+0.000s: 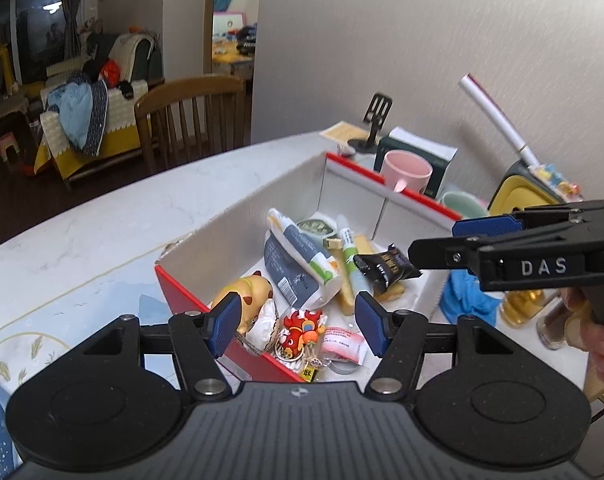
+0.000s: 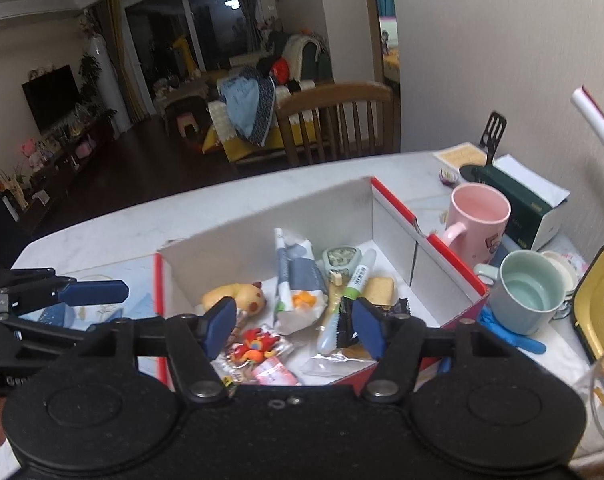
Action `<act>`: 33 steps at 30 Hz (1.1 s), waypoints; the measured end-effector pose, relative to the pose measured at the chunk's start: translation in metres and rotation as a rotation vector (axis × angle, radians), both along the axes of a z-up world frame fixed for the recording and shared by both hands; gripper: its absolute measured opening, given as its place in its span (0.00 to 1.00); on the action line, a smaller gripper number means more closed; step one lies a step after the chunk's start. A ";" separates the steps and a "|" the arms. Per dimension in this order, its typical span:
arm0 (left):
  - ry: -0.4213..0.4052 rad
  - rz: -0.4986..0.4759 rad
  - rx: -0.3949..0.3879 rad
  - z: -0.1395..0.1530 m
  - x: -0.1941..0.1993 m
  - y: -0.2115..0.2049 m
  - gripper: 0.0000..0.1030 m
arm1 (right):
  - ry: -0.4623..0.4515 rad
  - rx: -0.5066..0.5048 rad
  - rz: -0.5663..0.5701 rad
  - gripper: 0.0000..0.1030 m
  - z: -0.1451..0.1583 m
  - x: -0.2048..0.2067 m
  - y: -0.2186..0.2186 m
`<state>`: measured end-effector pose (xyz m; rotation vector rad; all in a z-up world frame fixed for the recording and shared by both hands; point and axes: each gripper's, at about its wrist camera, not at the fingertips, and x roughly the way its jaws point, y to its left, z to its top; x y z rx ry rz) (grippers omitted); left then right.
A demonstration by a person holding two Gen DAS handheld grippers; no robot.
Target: Organize objects
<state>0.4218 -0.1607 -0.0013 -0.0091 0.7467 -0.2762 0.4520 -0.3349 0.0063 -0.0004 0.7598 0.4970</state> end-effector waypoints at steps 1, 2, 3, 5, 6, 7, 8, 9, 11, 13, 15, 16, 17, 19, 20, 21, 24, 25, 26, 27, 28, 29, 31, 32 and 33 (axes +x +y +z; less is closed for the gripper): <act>-0.011 -0.002 -0.004 0.003 -0.005 0.002 0.60 | -0.012 0.002 0.001 0.63 0.003 -0.006 0.000; -0.022 0.001 -0.005 0.006 -0.010 0.004 0.60 | -0.023 0.002 0.001 0.63 0.005 -0.012 0.000; -0.033 0.003 -0.008 0.009 -0.016 0.006 0.65 | -0.034 0.004 0.004 0.64 0.007 -0.018 0.001; -0.057 0.005 -0.024 0.015 -0.027 0.011 0.69 | -0.059 0.006 0.009 0.67 0.011 -0.030 0.001; -0.066 0.007 -0.029 0.017 -0.032 0.014 0.69 | -0.072 0.006 0.014 0.68 0.012 -0.036 0.002; -0.073 0.009 -0.031 0.019 -0.036 0.016 0.69 | -0.084 0.005 0.018 0.69 0.014 -0.042 0.003; -0.079 0.013 -0.029 0.021 -0.040 0.017 0.71 | -0.094 0.004 0.020 0.71 0.015 -0.047 0.004; -0.086 0.017 -0.027 0.023 -0.044 0.019 0.73 | -0.101 0.008 0.023 0.72 0.017 -0.052 0.005; -0.101 0.020 -0.029 0.026 -0.051 0.022 0.78 | -0.116 0.020 0.029 0.75 0.019 -0.061 0.006; -0.113 0.026 -0.028 0.028 -0.058 0.025 0.81 | -0.141 0.025 0.031 0.80 0.021 -0.071 0.006; -0.124 0.033 -0.026 0.030 -0.065 0.029 0.82 | -0.161 0.034 0.037 0.87 0.023 -0.080 0.006; -0.125 0.037 -0.026 0.030 -0.067 0.030 0.82 | -0.167 0.040 0.038 0.90 0.023 -0.084 0.007; -0.125 0.040 -0.027 0.030 -0.070 0.033 0.88 | -0.173 0.046 0.034 0.96 0.023 -0.088 0.007; -0.125 0.049 -0.033 0.030 -0.074 0.037 1.00 | -0.190 0.060 0.027 1.00 0.023 -0.094 0.006; -0.124 0.053 -0.035 0.029 -0.077 0.039 1.00 | -0.191 0.063 0.028 1.00 0.023 -0.096 0.006; -0.120 0.057 -0.033 0.029 -0.078 0.041 1.00 | -0.191 0.065 0.027 1.00 0.023 -0.097 0.006; -0.109 0.062 -0.036 0.026 -0.083 0.045 1.00 | -0.191 0.067 0.021 1.00 0.019 -0.104 0.007; -0.104 0.061 -0.043 0.024 -0.085 0.047 1.00 | -0.191 0.066 0.022 1.00 0.018 -0.106 0.007; -0.100 0.060 -0.049 0.023 -0.086 0.048 1.00 | -0.191 0.066 0.021 1.00 0.017 -0.109 0.006; -0.099 0.061 -0.051 0.022 -0.088 0.050 1.00 | -0.192 0.068 0.017 1.00 0.016 -0.112 0.006; -0.098 0.061 -0.050 0.020 -0.090 0.051 1.00 | -0.191 0.071 0.015 1.00 0.015 -0.114 0.006; -0.096 0.062 -0.048 0.019 -0.092 0.051 1.00 | -0.189 0.071 0.013 1.00 0.015 -0.116 0.006; -0.088 0.066 -0.043 0.016 -0.094 0.051 1.00 | -0.187 0.072 0.010 1.00 0.014 -0.120 0.006; -0.085 0.066 -0.042 0.015 -0.096 0.052 1.00 | -0.187 0.071 0.009 1.00 0.013 -0.121 0.006; -0.089 0.067 -0.035 0.013 -0.097 0.051 1.00 | -0.190 0.068 0.008 1.00 0.012 -0.123 0.006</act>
